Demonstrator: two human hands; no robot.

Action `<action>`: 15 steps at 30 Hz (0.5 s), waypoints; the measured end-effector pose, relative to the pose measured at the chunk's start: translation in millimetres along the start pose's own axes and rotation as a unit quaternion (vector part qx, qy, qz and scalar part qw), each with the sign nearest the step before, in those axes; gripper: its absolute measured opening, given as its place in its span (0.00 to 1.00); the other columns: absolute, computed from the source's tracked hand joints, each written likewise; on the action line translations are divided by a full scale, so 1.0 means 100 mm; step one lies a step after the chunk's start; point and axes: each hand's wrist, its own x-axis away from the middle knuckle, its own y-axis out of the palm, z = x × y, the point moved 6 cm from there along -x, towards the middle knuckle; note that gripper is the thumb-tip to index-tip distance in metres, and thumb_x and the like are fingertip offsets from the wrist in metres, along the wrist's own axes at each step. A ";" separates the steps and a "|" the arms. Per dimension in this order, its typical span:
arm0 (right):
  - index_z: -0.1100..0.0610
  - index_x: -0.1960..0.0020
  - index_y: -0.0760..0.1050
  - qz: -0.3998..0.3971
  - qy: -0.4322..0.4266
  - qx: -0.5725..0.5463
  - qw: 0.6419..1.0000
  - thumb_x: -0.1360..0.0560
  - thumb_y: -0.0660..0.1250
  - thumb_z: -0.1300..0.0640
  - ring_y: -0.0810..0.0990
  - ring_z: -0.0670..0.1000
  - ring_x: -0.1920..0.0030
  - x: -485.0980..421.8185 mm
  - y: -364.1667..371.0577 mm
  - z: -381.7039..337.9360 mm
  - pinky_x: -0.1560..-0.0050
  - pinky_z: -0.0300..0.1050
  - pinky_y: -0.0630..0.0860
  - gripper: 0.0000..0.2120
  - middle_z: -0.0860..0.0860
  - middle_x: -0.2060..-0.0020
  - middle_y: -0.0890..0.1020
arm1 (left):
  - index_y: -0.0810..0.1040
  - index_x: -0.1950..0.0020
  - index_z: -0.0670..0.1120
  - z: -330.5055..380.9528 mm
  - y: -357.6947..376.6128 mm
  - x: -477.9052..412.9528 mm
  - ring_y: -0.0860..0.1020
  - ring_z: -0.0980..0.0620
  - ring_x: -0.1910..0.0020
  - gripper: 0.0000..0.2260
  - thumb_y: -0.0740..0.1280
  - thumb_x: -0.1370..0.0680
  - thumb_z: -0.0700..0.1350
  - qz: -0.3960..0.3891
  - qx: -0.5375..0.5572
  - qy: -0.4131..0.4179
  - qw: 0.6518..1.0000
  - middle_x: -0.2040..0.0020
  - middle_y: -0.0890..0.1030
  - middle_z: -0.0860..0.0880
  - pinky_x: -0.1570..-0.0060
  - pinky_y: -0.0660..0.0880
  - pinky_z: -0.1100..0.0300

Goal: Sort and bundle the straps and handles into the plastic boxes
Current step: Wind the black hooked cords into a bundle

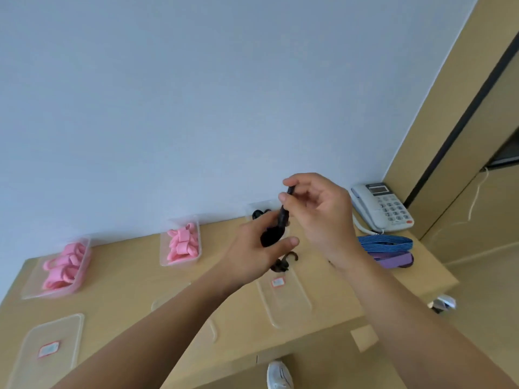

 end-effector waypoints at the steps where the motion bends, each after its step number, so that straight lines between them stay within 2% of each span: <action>1: 0.53 0.49 0.83 0.002 -0.012 -0.003 1.000 0.27 0.75 0.63 0.83 0.54 0.62 -0.07 -0.04 -0.13 0.55 0.56 0.82 0.09 0.49 0.65 0.83 | 0.81 0.39 0.51 0.12 -0.02 -0.03 0.83 0.50 0.48 0.11 0.71 0.21 0.50 0.019 0.016 0.003 1.000 0.50 0.86 0.48 0.44 0.78 0.56; 3: 0.50 0.44 0.83 0.005 -0.038 -0.012 0.999 0.28 0.75 0.61 0.85 0.53 0.60 -0.19 -0.13 -0.38 0.53 0.55 0.82 0.14 0.49 0.62 0.85 | 0.82 0.39 0.49 0.33 -0.07 -0.10 0.84 0.45 0.52 0.08 0.70 0.18 0.45 0.056 0.055 0.001 0.997 0.55 0.87 0.49 0.45 0.82 0.47; 4: 0.49 0.40 0.82 0.015 -0.050 -0.023 0.998 0.28 0.76 0.60 0.85 0.52 0.58 -0.24 -0.19 -0.47 0.51 0.53 0.83 0.17 0.49 0.60 0.85 | 0.83 0.39 0.48 0.44 -0.09 -0.15 0.84 0.47 0.55 0.08 0.69 0.17 0.44 0.067 0.070 0.002 0.995 0.57 0.87 0.50 0.47 0.82 0.48; 6: 0.45 0.38 0.79 0.061 -0.061 -0.034 0.996 0.28 0.76 0.56 0.85 0.50 0.55 -0.34 -0.36 -0.59 0.49 0.48 0.82 0.20 0.48 0.56 0.85 | 0.83 0.40 0.45 0.66 -0.12 -0.23 0.84 0.54 0.59 0.07 0.68 0.17 0.42 0.077 0.095 0.014 0.992 0.61 0.86 0.51 0.54 0.80 0.57; 8: 0.45 0.39 0.78 0.085 -0.018 -0.030 0.996 0.28 0.74 0.51 0.84 0.48 0.51 -0.45 -0.51 -0.59 0.47 0.49 0.81 0.18 0.47 0.53 0.84 | 0.83 0.42 0.41 0.90 -0.14 -0.30 0.84 0.56 0.61 0.07 0.66 0.16 0.40 0.072 0.131 0.026 0.988 0.62 0.85 0.50 0.59 0.77 0.67; 10: 0.49 0.41 0.80 -0.003 0.066 -0.073 0.995 0.26 0.71 0.50 0.84 0.50 0.52 -0.57 -0.53 -0.53 0.47 0.51 0.81 0.14 0.47 0.51 0.85 | 0.83 0.44 0.38 1.13 -0.13 -0.33 0.83 0.53 0.63 0.09 0.64 0.15 0.39 0.058 0.149 0.040 0.986 0.63 0.83 0.48 0.61 0.77 0.68; 11: 0.52 0.42 0.82 -0.072 0.096 -0.115 0.986 0.24 0.70 0.52 0.84 0.54 0.56 -0.61 -0.50 -0.53 0.51 0.51 0.82 0.11 0.49 0.52 0.86 | 0.82 0.47 0.37 1.23 -0.11 -0.34 0.82 0.51 0.64 0.10 0.62 0.14 0.39 0.049 0.149 0.046 0.987 0.63 0.81 0.48 0.61 0.77 0.66; 13: 0.59 0.46 0.84 -0.165 0.107 -0.190 0.962 0.23 0.69 0.57 0.78 0.58 0.66 -0.68 -0.49 -0.60 0.59 0.49 0.80 0.08 0.56 0.55 0.85 | 0.80 0.53 0.39 1.37 -0.07 -0.35 0.80 0.48 0.66 0.12 0.60 0.13 0.39 0.032 0.153 0.052 0.986 0.65 0.80 0.46 0.62 0.78 0.63; 15: 0.61 0.47 0.84 -0.184 0.089 -0.221 0.954 0.23 0.69 0.61 0.79 0.59 0.65 -0.76 -0.54 -0.67 0.59 0.48 0.80 0.07 0.59 0.55 0.85 | 0.77 0.57 0.39 1.45 -0.05 -0.37 0.79 0.45 0.68 0.15 0.59 0.13 0.41 0.029 0.156 0.042 0.986 0.67 0.78 0.44 0.63 0.78 0.59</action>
